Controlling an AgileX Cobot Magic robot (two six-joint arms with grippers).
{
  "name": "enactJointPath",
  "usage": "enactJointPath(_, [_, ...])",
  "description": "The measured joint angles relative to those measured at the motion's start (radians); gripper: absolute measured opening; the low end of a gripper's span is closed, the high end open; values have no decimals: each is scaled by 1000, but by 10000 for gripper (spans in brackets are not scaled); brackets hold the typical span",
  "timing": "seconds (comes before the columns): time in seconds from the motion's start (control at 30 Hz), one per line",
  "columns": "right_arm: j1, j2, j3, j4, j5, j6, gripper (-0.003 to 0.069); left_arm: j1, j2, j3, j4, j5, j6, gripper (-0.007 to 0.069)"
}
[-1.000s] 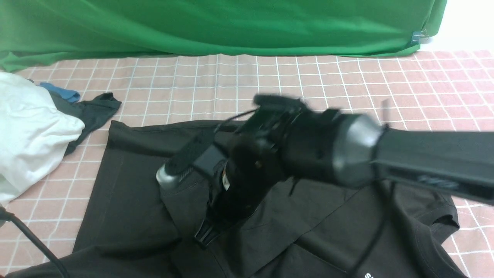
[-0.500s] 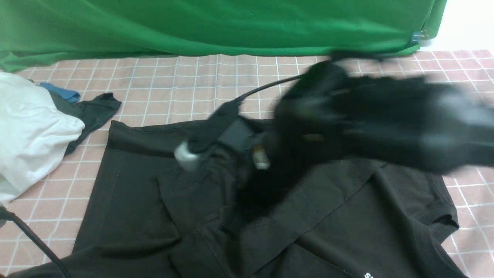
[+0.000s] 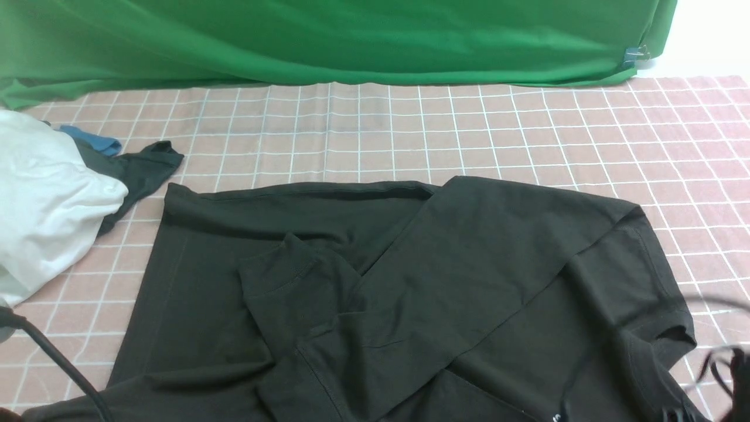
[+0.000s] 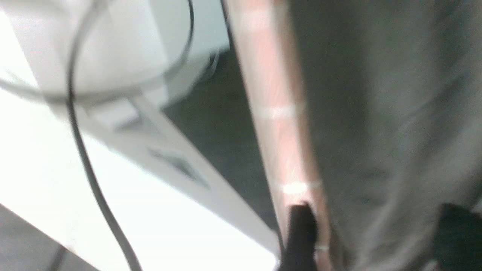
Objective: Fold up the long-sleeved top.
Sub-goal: Use both arms simultaneously to clamp the lower edge of the clothing fabric
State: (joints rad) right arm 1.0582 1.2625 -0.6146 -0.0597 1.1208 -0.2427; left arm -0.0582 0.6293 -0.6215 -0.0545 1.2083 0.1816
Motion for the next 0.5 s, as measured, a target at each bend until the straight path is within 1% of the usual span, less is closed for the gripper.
enactJointPath(0.03, [0,0,6,0,-5,-3,544,0,0,0,-1,0,0,38])
enactJointPath(0.1, [0,-1,69,-15,-49,-34,575,0,0,0,-2,0,0,38])
enactJointPath(0.2, [0,-1,114,-38,-76,-43,568,0,0,0,-3,0,2,38])
enactJointPath(0.37, [0,19,121,-139,-91,-6,559,0,0,0,-10,-1,2,38])
enactJointPath(0.5, [0,56,121,-133,-92,-5,552,-24,0,0,-13,-1,3,38])
